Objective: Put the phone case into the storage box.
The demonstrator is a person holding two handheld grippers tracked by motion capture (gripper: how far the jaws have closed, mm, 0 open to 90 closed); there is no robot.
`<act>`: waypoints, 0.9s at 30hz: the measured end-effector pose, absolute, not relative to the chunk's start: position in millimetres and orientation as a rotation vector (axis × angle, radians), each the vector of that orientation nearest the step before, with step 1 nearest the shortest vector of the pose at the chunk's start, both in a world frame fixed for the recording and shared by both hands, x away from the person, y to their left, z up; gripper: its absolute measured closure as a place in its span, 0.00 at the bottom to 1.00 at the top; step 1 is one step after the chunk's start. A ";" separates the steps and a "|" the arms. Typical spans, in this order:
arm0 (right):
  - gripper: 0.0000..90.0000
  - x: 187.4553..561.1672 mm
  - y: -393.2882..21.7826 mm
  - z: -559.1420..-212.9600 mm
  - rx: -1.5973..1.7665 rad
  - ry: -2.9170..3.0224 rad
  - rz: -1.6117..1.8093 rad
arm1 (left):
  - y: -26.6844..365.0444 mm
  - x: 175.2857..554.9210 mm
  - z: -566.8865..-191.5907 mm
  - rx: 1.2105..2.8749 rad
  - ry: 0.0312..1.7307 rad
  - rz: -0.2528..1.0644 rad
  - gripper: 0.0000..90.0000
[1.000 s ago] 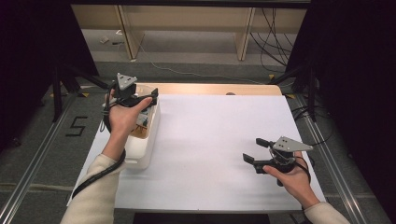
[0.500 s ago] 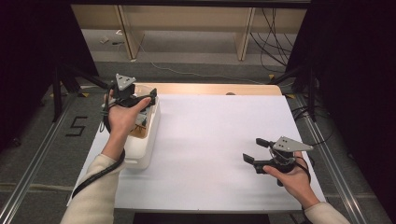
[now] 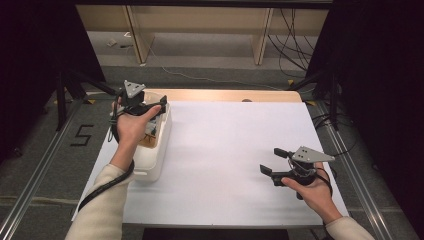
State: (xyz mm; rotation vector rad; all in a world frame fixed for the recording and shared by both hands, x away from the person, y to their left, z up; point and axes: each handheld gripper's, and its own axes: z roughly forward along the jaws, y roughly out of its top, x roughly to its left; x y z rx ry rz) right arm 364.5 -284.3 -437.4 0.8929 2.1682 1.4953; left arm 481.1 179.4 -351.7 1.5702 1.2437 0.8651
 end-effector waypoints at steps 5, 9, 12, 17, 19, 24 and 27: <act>0.19 364.6 -284.6 -437.2 0.895 2.169 1.490 | 179.3 482.8 -353.3 1.572 1.246 0.860 0.13; 0.19 364.5 -284.1 -437.4 0.893 2.168 1.494 | 179.8 484.1 -353.7 1.570 1.250 0.862 0.13; 0.19 364.7 -284.2 -437.4 0.893 2.167 1.494 | 180.0 485.3 -354.6 1.572 1.254 0.864 0.13; 0.19 364.7 -284.1 -437.4 0.891 2.167 1.495 | 179.8 488.8 -358.0 1.579 1.256 0.864 0.13; 0.19 364.8 -284.1 -437.3 0.893 2.166 1.495 | 179.0 490.0 -359.1 1.580 1.258 0.858 0.13; 0.19 364.9 -284.3 -437.4 0.892 2.167 1.495 | 175.9 493.4 -359.4 1.580 1.251 0.855 0.13; 0.19 364.9 -284.9 -437.2 0.895 2.167 1.491 | 174.4 495.8 -360.0 1.579 1.253 0.852 0.13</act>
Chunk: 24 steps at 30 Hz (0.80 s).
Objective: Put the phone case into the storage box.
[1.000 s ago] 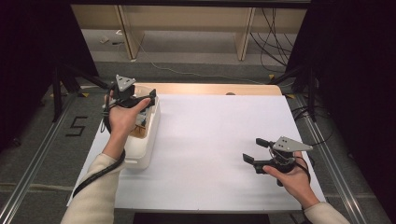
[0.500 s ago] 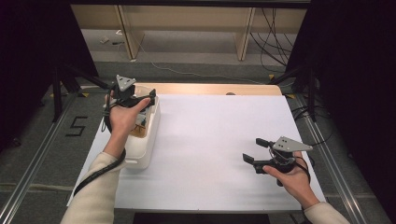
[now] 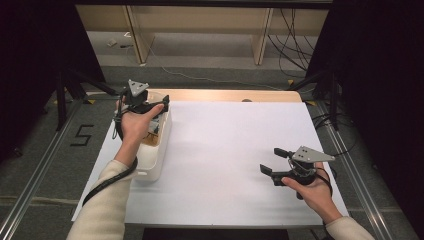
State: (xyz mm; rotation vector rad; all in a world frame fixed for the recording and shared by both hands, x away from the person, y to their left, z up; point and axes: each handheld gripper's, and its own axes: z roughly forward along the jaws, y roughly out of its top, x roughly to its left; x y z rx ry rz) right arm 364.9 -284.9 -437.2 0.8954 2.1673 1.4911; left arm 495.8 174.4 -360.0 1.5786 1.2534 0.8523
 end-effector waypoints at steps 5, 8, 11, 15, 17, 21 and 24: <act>0.19 365.2 -285.6 -437.1 0.898 2.165 1.494 | 174.4 498.1 -360.7 1.581 1.253 0.855 0.13; 0.19 365.3 -285.5 -437.2 0.899 2.165 1.494 | 175.7 499.9 -361.0 1.577 1.256 0.859 0.13; 0.19 365.2 -285.4 -437.2 0.900 2.165 1.494 | 177.1 501.5 -361.9 1.582 1.261 0.863 0.13; 0.19 365.6 -285.2 -437.6 0.898 2.165 1.498 | 177.7 503.4 -363.0 1.584 1.263 0.864 0.13; 0.19 365.6 -285.2 -437.6 0.899 2.165 1.498 | 178.0 504.7 -363.4 1.585 1.263 0.865 0.13; 0.19 365.7 -285.4 -437.7 0.900 2.165 1.497 | 178.2 506.6 -364.4 1.588 1.265 0.865 0.13; 0.19 365.8 -285.3 -437.9 0.900 2.163 1.500 | 177.9 507.7 -364.5 1.585 1.265 0.864 0.13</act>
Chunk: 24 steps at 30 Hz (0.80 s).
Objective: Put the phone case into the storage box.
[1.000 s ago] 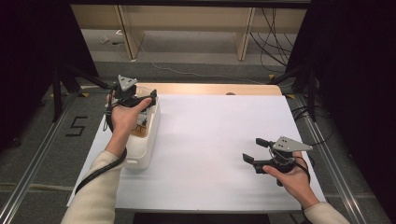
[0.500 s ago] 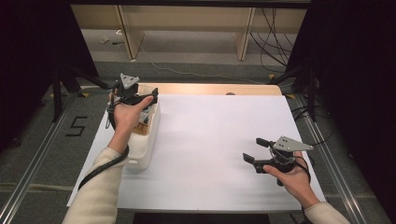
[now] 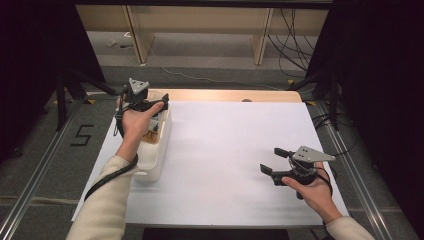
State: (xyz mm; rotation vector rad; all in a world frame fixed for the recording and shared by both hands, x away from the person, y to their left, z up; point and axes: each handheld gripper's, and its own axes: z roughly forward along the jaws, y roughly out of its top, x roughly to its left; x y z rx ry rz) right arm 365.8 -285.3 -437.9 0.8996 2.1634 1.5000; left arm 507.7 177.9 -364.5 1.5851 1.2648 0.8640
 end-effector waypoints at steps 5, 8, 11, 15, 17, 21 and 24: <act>0.19 365.9 -285.3 -437.9 0.900 2.163 1.500 | 177.3 509.3 -363.2 1.588 1.261 0.868 0.13; 0.19 365.8 -285.5 -437.8 0.901 2.164 1.497 | 177.4 511.1 -362.7 1.589 1.261 0.870 0.13; 0.19 365.8 -285.5 -437.8 0.902 2.163 1.499 | 177.6 513.1 -362.4 1.592 1.258 0.872 0.13; 0.19 365.9 -285.6 -437.8 0.902 2.163 1.500 | 177.8 514.9 -361.5 1.591 1.254 0.875 0.13; 0.19 365.9 -285.7 -437.9 0.902 2.163 1.499 | 178.1 515.6 -361.3 1.594 1.253 0.876 0.13; 0.19 365.9 -285.7 -437.8 0.902 2.162 1.500 | 178.7 517.3 -361.7 1.594 1.253 0.877 0.13; 0.19 365.8 -285.7 -437.8 0.903 2.163 1.500 | 179.0 518.6 -362.6 1.591 1.249 0.880 0.13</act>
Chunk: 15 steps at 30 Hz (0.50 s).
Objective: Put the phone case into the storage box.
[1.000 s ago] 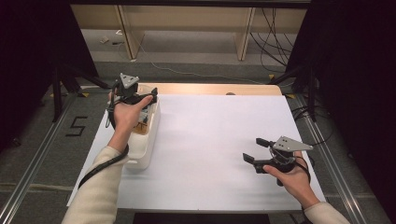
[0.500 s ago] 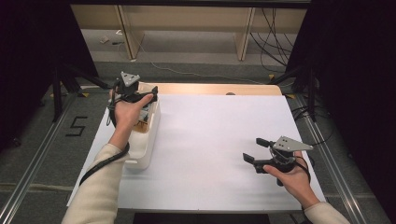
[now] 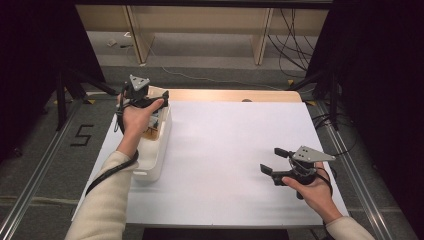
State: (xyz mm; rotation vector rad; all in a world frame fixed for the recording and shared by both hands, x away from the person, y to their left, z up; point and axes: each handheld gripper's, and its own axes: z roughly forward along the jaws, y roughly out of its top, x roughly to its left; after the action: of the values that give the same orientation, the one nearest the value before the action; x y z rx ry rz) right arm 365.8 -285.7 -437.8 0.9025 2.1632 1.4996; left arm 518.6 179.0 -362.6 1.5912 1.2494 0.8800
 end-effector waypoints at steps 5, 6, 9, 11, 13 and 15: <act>0.19 365.9 -285.6 -437.9 0.905 2.166 1.497 | 179.1 520.8 -363.0 1.596 1.251 0.879 0.13; 0.19 365.8 -285.6 -437.8 0.904 2.166 1.498 | 179.1 521.1 -362.9 1.597 1.251 0.880 0.13; 0.19 365.8 -285.8 -437.8 0.904 2.165 1.497 | 179.0 522.5 -363.1 1.593 1.254 0.880 0.13; 0.19 365.8 -285.9 -437.8 0.904 2.165 1.497 | 179.3 523.3 -363.3 1.595 1.253 0.878 0.13; 0.19 365.9 -285.7 -437.9 0.902 2.162 1.502 | 179.6 524.1 -363.7 1.593 1.253 0.876 0.13; 0.19 365.9 -285.8 -437.8 0.903 2.163 1.499 | 179.8 525.1 -364.1 1.590 1.253 0.875 0.13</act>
State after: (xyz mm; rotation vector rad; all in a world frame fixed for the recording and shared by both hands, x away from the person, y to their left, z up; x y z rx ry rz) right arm 365.9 -285.8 -437.8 0.9027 2.1634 1.4993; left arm 525.1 179.8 -364.1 1.5904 1.2534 0.8748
